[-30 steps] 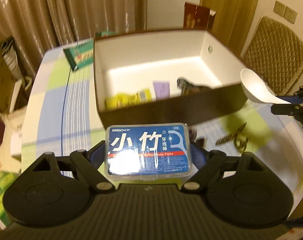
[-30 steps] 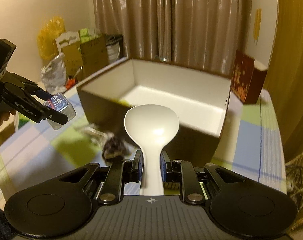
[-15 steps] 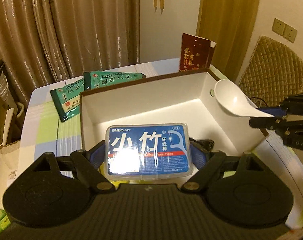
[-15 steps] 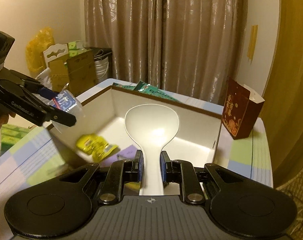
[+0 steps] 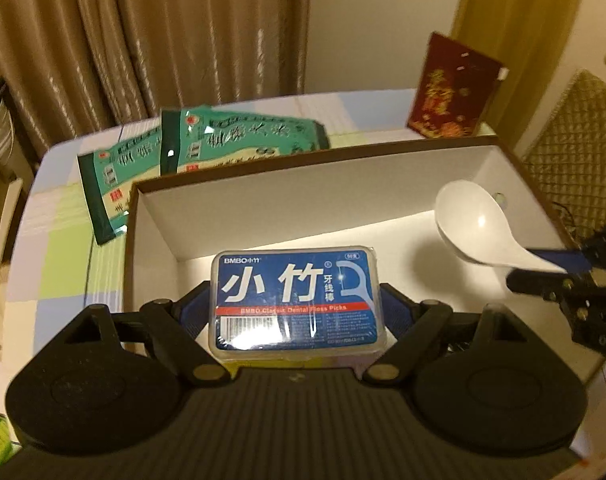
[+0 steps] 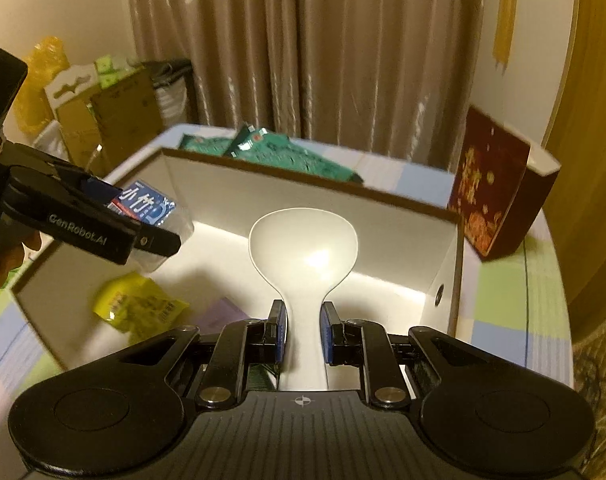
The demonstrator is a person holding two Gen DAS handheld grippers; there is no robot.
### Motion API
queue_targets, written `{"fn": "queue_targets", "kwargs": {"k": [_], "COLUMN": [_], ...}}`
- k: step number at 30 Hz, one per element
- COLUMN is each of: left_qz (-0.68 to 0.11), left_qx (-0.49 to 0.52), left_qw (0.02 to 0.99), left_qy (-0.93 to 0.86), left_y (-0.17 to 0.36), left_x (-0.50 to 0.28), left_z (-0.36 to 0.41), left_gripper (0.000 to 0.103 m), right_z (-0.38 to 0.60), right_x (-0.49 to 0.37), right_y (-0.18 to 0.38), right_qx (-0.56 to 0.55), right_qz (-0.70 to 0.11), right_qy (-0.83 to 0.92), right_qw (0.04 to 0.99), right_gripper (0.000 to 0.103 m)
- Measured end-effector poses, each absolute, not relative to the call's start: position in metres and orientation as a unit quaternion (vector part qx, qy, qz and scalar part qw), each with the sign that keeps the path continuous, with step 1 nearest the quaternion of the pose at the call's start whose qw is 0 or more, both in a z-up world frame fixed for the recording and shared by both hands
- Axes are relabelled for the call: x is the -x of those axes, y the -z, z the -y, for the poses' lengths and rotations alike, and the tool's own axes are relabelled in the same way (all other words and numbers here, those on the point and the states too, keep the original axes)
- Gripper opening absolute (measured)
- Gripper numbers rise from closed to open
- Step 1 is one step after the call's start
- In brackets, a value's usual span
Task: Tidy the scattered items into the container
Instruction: 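Carry the floss box into the box with the left tool while the right tool lowers the ladle in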
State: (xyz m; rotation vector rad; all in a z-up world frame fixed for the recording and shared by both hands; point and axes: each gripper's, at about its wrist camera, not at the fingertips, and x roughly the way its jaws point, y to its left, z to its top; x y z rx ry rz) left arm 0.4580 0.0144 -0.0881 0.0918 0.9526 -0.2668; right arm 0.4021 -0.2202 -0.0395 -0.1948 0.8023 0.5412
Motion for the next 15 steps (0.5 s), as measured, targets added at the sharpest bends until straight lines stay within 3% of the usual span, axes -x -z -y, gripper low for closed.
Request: {"fn": "queue_targets", "kwargs": {"k": [15], "left_qz": [-0.49], "left_qx": [-0.072], "left_qw": [0.863], "left_qy": [0.102], "left_y": [0.133], "left_x": [-0.493], "left_z": [0.0], "left_gripper": [0.084], "right_z": [0.214], "right_x": [-0.423], "right_y": [0.059], "right_qx": [0.092], "right_qz": [-0.418], "right_qy": [-0.247], "right_qw": [0.869], "right_gripper": [0.015]}}
